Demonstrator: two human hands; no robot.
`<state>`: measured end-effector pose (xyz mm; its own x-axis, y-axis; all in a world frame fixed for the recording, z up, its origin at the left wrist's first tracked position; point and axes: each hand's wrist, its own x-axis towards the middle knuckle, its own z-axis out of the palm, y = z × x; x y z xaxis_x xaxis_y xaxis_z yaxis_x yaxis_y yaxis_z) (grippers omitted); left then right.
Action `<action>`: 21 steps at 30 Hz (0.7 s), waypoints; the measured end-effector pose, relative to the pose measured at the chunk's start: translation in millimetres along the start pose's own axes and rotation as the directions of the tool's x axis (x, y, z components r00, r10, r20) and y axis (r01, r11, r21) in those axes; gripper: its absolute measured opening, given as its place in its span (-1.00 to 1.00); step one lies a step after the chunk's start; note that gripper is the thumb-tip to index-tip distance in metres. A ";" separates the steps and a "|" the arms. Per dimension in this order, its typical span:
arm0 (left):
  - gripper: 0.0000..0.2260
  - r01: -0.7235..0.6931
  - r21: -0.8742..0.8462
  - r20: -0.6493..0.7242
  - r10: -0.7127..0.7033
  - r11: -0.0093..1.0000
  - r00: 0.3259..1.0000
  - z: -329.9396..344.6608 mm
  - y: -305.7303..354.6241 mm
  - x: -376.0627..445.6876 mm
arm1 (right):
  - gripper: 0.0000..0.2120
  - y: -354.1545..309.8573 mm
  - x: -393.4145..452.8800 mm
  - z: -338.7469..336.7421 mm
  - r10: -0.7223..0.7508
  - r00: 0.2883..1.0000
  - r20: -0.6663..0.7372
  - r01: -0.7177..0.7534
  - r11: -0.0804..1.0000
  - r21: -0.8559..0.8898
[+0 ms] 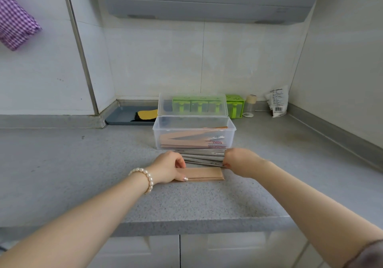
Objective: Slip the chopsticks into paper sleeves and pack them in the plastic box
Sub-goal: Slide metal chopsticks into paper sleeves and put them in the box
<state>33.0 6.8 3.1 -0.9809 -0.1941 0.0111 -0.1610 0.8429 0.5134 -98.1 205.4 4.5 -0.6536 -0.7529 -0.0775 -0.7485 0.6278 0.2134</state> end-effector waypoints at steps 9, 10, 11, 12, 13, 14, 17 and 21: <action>-0.74 0.024 -0.089 0.012 -0.023 0.996 1.000 -10.2 -4.7 -0.9 | -0.83 -11.7 -3.9 -14.3 -0.105 0.994 0.029 0.109 0.935 -0.337; -0.75 0.023 -0.114 0.016 -0.021 0.993 1.000 -12.1 -4.3 -1.7 | -0.84 -11.3 -4.6 -15.0 -0.107 0.994 0.021 0.108 0.931 -0.349; -0.77 0.021 -0.140 0.025 -0.018 0.990 1.000 -14.0 -3.4 -2.5 | -0.84 -11.1 -5.8 -16.3 -0.104 0.994 0.011 0.101 0.927 -0.361; -0.80 0.023 -0.181 0.039 -0.017 0.983 0.999 -16.3 -2.5 -3.8 | -0.84 -10.9 -6.4 -17.3 -0.101 0.995 0.000 0.095 0.928 -0.359; -0.84 0.036 -0.249 0.066 -0.020 0.968 0.998 -18.4 -1.5 -5.6 | -0.84 -10.0 -6.3 -16.9 -0.097 0.995 -0.015 0.086 0.937 -0.339; -0.87 0.063 -0.347 0.106 -0.028 0.936 0.994 -20.6 -0.2 -7.5 | -0.84 -8.5 -6.3 -16.4 -0.088 0.996 -0.030 0.074 0.946 -0.315; -0.87 0.196 -0.636 0.218 -0.070 0.747 0.973 -24.7 1.6 -11.4 | -0.90 -1.3 -8.5 -17.6 -0.055 0.994 -0.098 0.031 0.971 -0.239; -0.85 0.251 -0.741 0.255 -0.086 0.623 0.963 -26.1 -0.5 -12.1 | -0.91 12.4 -14.6 -21.5 0.015 0.980 -0.199 -0.027 0.998 -0.057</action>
<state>47.7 -4.4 25.1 -0.9588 -0.1315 -0.2517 -0.2659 0.1046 0.9583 -95.4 220.0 29.2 -0.6296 -0.7673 0.1216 -0.7226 0.6359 0.2710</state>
